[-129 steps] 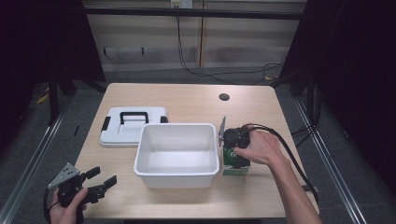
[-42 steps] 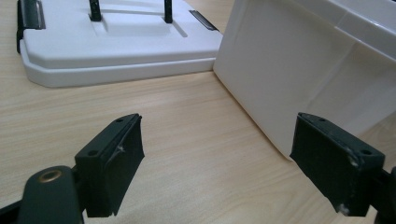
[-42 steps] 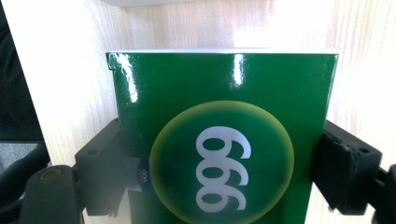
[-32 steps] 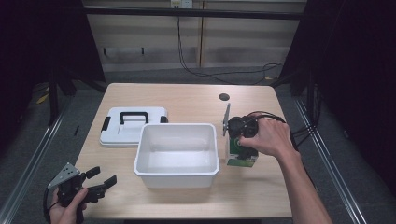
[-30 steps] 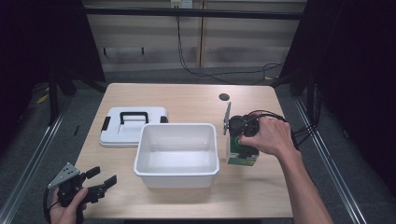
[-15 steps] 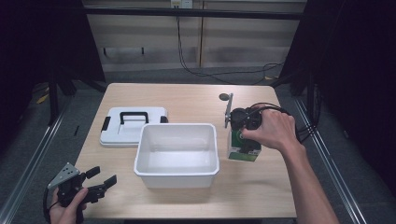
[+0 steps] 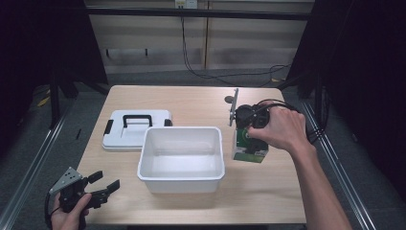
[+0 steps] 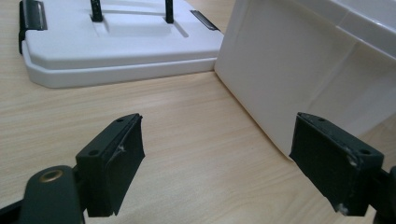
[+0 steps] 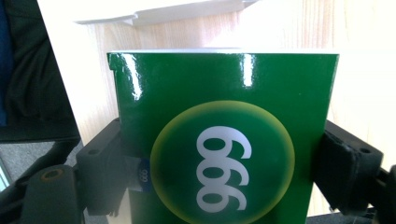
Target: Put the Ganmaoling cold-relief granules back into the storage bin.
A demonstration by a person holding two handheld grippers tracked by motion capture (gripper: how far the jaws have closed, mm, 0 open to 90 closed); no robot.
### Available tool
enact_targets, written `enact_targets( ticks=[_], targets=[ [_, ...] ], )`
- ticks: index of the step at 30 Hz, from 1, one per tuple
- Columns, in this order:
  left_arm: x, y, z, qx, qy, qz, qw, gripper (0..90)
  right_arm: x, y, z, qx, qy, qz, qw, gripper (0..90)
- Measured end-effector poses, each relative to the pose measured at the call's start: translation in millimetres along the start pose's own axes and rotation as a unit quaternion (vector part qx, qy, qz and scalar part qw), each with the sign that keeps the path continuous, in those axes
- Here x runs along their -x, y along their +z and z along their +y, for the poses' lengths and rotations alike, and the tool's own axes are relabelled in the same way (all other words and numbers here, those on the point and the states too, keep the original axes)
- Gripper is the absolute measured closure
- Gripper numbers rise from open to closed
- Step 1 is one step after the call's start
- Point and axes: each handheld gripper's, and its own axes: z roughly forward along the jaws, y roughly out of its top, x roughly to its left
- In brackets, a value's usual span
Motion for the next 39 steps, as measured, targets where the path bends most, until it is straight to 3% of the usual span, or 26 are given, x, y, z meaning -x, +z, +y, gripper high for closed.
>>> enact_targets(
  ticks=[8, 13, 24, 39],
  targets=[
    [-0.2, -0.6, 0.1, 0.001, 0.001, 0.001, 1.0000, 16.1, -1.1, -13.5, 4.8, 0.012, -0.001, -0.006, 0.9999, 16.3],
    [0.0, -0.2, 0.4, 0.002, 0.001, 0.003, 1.0000, 16.0, -1.4, -21.6, 8.9, 0.022, -0.001, 0.002, 0.9998, 16.3],
    [-1.1, -0.8, 0.2, 0.000, 0.003, 0.001, 1.0000, 16.0, -1.4, -39.4, 25.6, 0.018, -0.010, 0.004, 0.9998, 16.3],
    [-1.2, -0.5, 0.1, 0.000, 0.000, 0.000, 1.0000, 16.2, -2.0, -43.5, 58.0, 0.032, -0.030, 0.016, 0.9989, 16.3]
  ],
)
